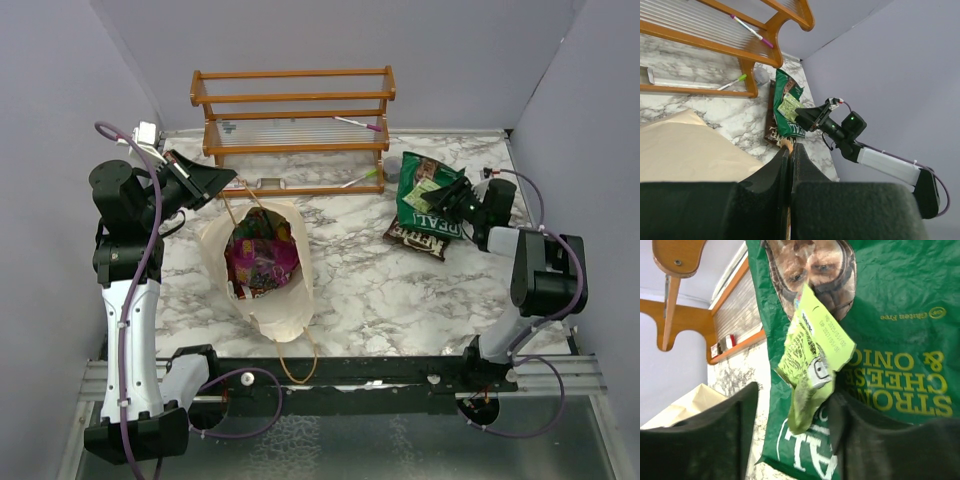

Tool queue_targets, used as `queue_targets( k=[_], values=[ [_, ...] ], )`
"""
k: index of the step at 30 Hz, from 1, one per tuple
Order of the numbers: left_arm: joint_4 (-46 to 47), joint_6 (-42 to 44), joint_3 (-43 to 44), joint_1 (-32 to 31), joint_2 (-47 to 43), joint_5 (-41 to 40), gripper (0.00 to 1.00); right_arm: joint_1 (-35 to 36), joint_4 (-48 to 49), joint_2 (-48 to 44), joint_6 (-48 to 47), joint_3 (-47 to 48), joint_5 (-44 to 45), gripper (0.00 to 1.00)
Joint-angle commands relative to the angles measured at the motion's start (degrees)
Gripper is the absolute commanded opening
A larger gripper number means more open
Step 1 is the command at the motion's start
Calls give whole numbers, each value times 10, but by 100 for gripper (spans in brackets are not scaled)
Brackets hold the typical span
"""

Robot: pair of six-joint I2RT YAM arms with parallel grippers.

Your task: Take the snacks out of the paper bag

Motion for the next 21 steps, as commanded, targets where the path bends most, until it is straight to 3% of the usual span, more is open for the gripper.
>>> queue_targets(
  k=[1,6,15,17,21],
  values=[
    [16,0,17,0,1,4,0,1,-96,-78,-64,2,87,62],
    [19,-1,14,0,-2,5,0,1,-144,-139,-91,-24,168,80],
    [15,1,10,1,-8,7,0,1,-244,-266,-126,-29,240,91],
    [16,1,8,1,-12,9,0,1,-234,-295,-159,-42,190,94],
    [14,5,4,1,-16,10,0,1,-107,-335,-149,-121,-7,91]
  ],
)
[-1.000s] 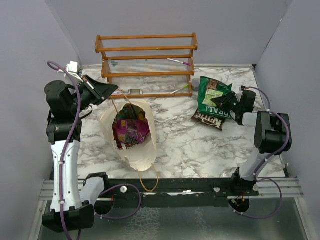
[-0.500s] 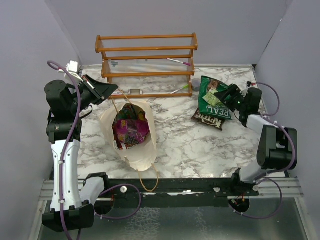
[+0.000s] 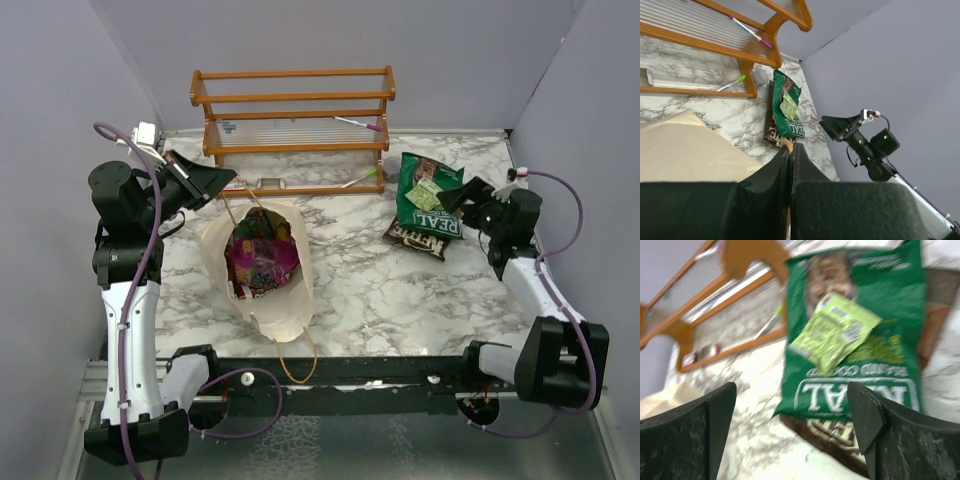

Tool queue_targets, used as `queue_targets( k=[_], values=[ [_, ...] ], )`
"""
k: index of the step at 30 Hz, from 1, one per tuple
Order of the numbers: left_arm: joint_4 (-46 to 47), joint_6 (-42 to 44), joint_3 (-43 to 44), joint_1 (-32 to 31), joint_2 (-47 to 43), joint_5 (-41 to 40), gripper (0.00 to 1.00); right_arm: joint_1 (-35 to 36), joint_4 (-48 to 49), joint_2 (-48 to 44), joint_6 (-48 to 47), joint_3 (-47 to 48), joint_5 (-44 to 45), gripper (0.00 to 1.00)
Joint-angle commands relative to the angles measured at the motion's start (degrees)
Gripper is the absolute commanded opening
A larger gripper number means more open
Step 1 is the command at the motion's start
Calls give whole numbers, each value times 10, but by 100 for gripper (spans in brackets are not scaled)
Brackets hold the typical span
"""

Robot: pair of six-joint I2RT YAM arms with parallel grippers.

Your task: Take the snacks out of the paper bag

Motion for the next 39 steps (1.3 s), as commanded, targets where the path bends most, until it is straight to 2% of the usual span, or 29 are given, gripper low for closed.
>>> queue_targets(
  k=[1,3,4,6,9,13,17,20,23,28,31,39],
  values=[
    [13,6,2,1,-15,9,0,2,128,-37,3,-86,-233,90],
    [15,6,-2,1,-15,10,0,20,189,-33,24,-111,-323,90],
    [16,4,-5,1,-17,9,0,38,189,-33,14,-111,-353,90],
    [19,1,-10,0,-20,11,0,88,119,-50,-40,-98,-361,90],
    [32,-7,-22,1,-28,10,0,210,53,-109,-88,-105,-299,90],
    [33,-8,-30,0,-34,3,0,354,34,-175,-99,-122,-235,89],
    [36,-11,-41,1,-39,-1,0,481,-11,-208,-185,-88,-164,88],
    [37,-15,-44,1,-41,-2,0,578,-42,-189,-276,-37,-115,86],
    [33,-14,-40,1,-43,-3,0,680,-66,-145,-357,22,-21,86],
    [27,-15,-35,0,-45,-6,0,821,-78,-18,-492,136,150,86],
    [22,-14,-33,1,-45,-2,0,859,-77,63,-576,198,226,87],
    [5,-3,-22,1,-44,-3,0,859,-31,185,-753,254,325,88]
  ],
)
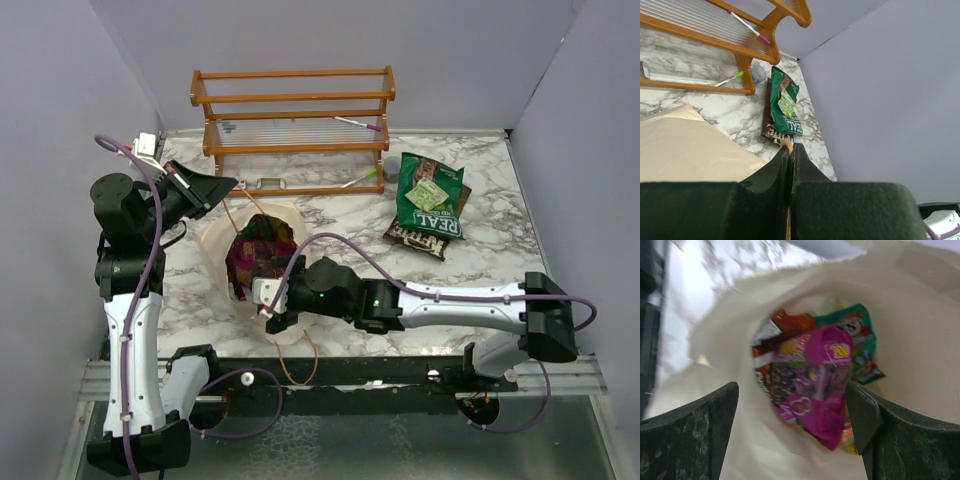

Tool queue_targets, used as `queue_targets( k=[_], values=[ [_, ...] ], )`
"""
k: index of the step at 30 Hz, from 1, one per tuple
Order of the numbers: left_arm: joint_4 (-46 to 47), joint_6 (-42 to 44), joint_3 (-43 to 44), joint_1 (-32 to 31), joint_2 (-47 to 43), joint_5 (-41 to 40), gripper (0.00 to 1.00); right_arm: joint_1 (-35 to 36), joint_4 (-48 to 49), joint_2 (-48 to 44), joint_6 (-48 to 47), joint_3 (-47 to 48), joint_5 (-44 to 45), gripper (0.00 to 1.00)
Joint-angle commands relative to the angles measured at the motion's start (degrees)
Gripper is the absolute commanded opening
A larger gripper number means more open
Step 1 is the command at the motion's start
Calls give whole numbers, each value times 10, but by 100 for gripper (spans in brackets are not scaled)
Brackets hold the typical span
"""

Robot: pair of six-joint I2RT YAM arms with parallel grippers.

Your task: Take the snacks out of the paper bag

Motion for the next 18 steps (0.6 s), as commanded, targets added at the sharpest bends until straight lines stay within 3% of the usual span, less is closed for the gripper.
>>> queue_targets(
  k=[1,5,18],
  values=[
    [-2,8,16,0,-7,-2,0,-1,27,61,-150,26,110,88],
    [3,5,16,0,-6,0,0,-5,39,106,-186,36,122,88],
    [2,6,24,0,2,4,0,-69,60,229,-170,102,103,91]
  ],
)
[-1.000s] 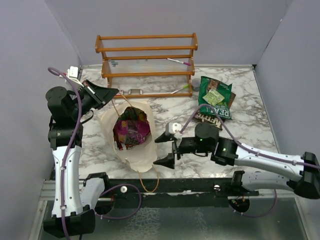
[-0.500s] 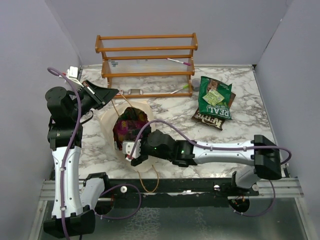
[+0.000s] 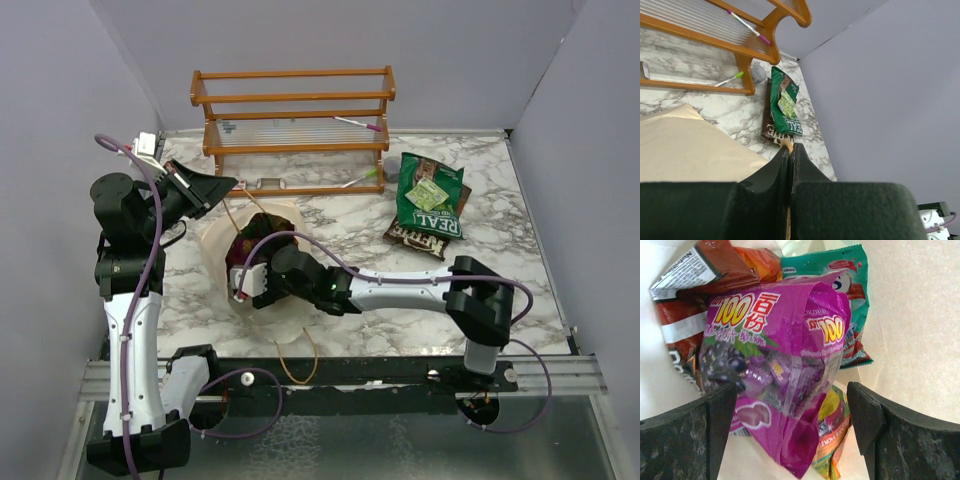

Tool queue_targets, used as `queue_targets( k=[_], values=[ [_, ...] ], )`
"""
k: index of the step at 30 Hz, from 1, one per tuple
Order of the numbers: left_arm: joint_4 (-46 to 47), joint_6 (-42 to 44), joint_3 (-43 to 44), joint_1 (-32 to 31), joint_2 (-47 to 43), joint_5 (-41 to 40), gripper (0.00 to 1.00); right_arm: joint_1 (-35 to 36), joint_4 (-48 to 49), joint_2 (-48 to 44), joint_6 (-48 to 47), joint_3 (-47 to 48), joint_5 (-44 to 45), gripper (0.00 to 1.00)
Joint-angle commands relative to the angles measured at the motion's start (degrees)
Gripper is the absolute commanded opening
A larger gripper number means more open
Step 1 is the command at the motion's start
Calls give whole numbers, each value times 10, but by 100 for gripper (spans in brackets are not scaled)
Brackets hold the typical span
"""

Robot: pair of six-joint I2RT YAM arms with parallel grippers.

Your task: Take the snacks out of the paper bag

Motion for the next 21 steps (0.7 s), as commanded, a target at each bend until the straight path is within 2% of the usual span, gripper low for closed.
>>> queue_targets(
  k=[1,5,6,8,13,18,21],
  values=[
    [3,6,26,0,2,4,0,-16,29,46,7,32,1,92],
    [5,5,30,1,5,4,0,-22,41,80,44,29,15,92],
    [6,5,30,0,5,4,0,-22,36,84,53,30,9,88],
    [6,5,31,1,8,5,0,-21,16,89,74,35,-8,78],
    [6,6,31,0,10,6,0,-21,2,64,111,36,-39,45],
    [9,6,32,0,14,7,0,-21,-20,15,151,39,-90,5],
    [11,6,32,0,16,8,0,-20,-25,-14,181,34,-93,1]
  ],
)
